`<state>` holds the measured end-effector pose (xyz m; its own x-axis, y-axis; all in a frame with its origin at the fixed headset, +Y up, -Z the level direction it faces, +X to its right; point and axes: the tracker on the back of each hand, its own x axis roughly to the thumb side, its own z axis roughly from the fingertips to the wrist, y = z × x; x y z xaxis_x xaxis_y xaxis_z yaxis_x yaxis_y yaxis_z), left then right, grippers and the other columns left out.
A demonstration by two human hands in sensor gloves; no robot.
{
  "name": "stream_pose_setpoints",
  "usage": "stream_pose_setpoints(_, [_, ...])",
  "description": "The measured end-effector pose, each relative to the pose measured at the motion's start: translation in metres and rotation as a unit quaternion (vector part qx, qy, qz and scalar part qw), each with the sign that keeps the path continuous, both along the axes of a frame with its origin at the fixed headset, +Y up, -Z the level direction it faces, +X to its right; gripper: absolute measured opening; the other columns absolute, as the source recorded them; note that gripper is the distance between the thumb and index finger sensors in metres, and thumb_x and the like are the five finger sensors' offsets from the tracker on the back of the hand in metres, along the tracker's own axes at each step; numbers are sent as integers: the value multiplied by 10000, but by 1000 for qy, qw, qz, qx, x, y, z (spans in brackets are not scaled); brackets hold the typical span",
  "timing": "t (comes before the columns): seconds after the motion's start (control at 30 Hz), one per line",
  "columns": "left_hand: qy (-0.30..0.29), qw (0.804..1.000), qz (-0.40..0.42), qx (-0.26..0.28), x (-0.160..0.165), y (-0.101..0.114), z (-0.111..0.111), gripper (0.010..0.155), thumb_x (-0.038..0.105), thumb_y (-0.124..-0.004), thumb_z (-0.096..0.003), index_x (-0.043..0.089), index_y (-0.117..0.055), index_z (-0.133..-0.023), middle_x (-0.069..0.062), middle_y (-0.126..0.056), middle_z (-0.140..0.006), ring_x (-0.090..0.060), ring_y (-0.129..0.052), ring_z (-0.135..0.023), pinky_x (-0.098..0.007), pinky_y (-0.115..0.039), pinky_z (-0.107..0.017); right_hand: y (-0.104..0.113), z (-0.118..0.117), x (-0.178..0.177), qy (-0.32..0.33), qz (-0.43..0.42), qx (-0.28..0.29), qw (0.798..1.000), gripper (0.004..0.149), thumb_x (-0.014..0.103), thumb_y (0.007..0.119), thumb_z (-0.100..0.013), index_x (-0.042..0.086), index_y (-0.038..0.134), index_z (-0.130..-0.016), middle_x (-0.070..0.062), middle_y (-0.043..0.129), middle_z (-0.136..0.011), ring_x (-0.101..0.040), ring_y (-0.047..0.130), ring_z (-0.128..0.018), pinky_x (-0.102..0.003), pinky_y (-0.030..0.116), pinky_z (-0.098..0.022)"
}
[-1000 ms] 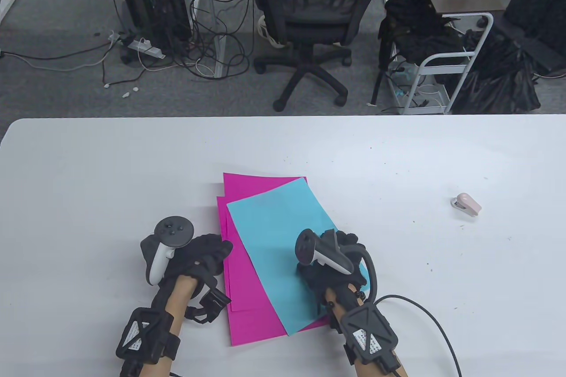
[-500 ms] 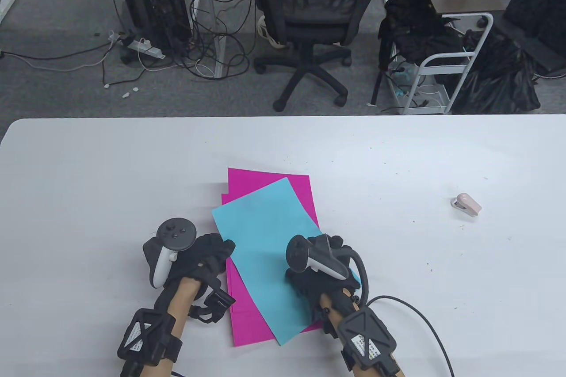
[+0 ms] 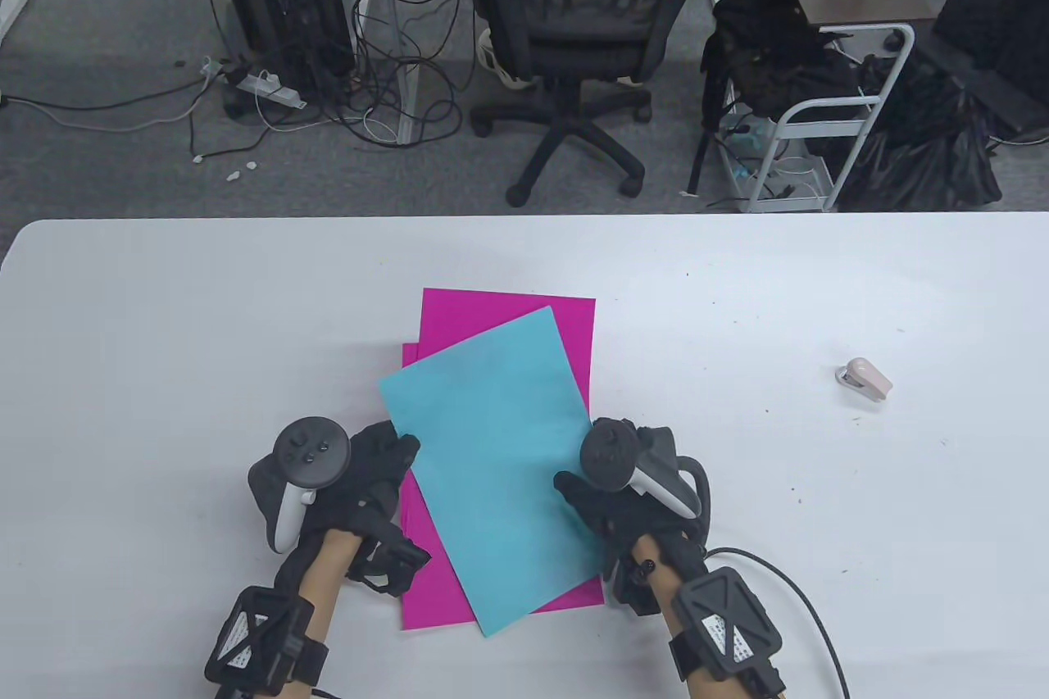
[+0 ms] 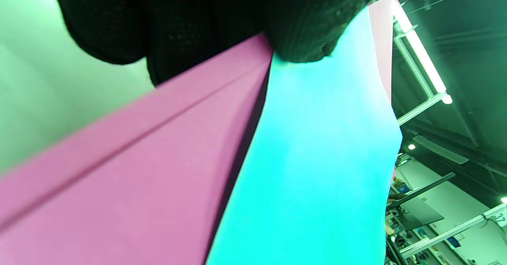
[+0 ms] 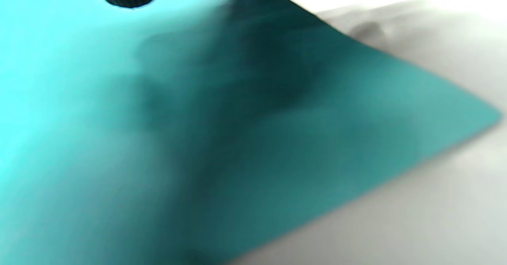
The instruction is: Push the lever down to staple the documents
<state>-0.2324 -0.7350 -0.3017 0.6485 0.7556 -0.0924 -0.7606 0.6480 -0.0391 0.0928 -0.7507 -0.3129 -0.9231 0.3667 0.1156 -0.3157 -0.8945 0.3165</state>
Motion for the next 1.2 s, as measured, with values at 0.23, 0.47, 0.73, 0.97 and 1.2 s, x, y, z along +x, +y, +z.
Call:
stream_pose_setpoints(0.23, [-12, 998, 19, 60, -2, 10, 3, 410, 281, -756, -560, 154, -784, -948, -50, -957, -772, -305, -991, -684, -641, -791, -568, 13, -2, 20, -41, -106, 55, 992, 926, 528, 575, -551, -126, 199, -1088, -434, 347, -1082, -687, 467, -958, -752, 500, -663])
stream_pose_setpoints(0.47, [-22, 993, 36, 112, -2, 23, 11, 413, 273, -732, -548, 177, -770, -948, -48, -940, -786, -305, -976, -693, -648, -782, -576, 24, 0, 34, -45, -215, 71, 973, 952, 537, 618, -540, -123, 201, -1085, -419, 412, -1074, -665, 541, -948, -734, 547, -661])
stream_pose_setpoints(0.73, [-52, 973, 54, 218, 5, 44, 24, 410, 288, -731, -550, 217, -758, -953, -22, -926, -816, -294, -961, -736, -651, -765, -607, 42, 8, 35, -31, -351, 115, 929, 893, 486, 659, -547, -111, 266, -1082, -387, 497, -1058, -623, 623, -936, -704, 586, -661])
stream_pose_setpoints(0.97, [-71, 946, 144, 282, 0, 65, 38, 411, 299, -712, -554, 287, -740, -964, -10, -888, -913, -322, -940, -830, -708, -771, -600, 68, 21, 31, -4, -422, 176, 889, 772, 448, 663, -548, -56, 419, -1080, -334, 620, -1029, -578, 725, -903, -683, 638, -652])
stream_pose_setpoints(1.2, [-77, 936, 226, 259, -2, 55, 34, 413, 284, -706, -557, 286, -737, -968, -33, -880, -948, -349, -934, -858, -728, -767, -606, 68, 26, 25, 6, -387, 214, 897, 805, 476, 637, -539, -64, 392, -1083, -343, 595, -1036, -592, 698, -911, -698, 614, -655])
